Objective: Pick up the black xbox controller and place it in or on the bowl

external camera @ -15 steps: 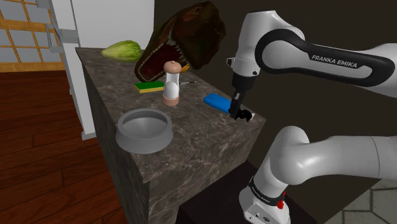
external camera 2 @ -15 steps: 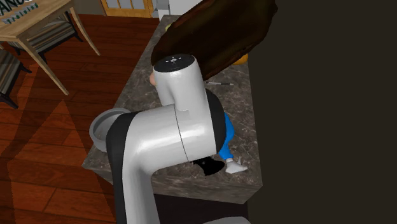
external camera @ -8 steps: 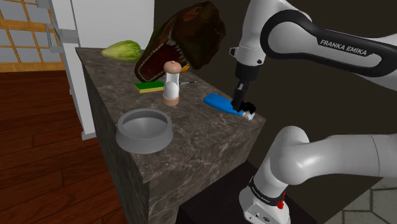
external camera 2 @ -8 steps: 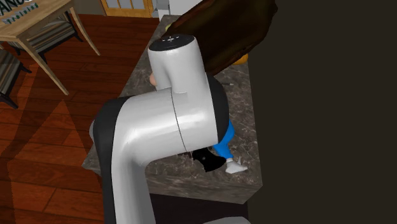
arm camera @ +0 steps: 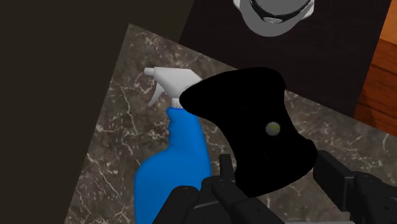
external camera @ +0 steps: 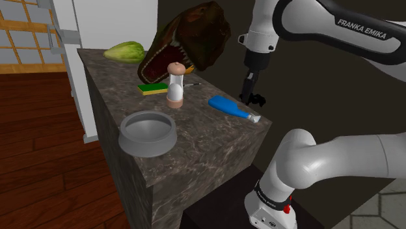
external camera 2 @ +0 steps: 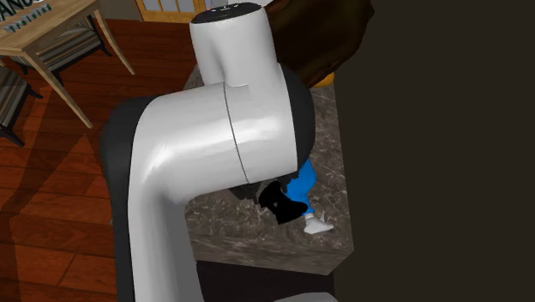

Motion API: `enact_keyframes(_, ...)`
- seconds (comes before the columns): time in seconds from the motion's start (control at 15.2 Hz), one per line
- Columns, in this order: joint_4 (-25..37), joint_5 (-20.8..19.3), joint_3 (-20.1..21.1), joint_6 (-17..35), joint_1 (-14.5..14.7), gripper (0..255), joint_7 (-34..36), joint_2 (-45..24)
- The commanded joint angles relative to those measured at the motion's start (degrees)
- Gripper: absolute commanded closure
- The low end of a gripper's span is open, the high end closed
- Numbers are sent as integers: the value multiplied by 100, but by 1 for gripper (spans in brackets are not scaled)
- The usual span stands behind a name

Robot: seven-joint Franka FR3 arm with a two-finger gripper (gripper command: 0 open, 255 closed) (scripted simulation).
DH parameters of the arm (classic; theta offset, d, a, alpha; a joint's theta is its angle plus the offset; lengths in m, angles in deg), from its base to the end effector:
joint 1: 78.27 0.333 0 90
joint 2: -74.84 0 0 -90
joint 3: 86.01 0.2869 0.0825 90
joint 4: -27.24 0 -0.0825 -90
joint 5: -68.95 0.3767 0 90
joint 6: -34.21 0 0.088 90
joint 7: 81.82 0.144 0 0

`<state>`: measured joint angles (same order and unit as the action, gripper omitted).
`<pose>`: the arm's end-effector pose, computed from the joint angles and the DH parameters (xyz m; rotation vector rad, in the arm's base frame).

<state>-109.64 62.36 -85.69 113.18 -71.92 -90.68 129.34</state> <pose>0.2562 0.0121 0.5506 2.9998 0.3768 -0.0936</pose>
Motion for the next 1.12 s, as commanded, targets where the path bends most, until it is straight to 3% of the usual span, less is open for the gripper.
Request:
enact_keyframes(0.0,158,107,125,-13,29,255,118,-158)
enact_keyframes(0.53,1006,709,989,347,172,255,1021,-1417)
enact_keyframes(1.06,2267,914,1809,536,200,255,1935,-2889)
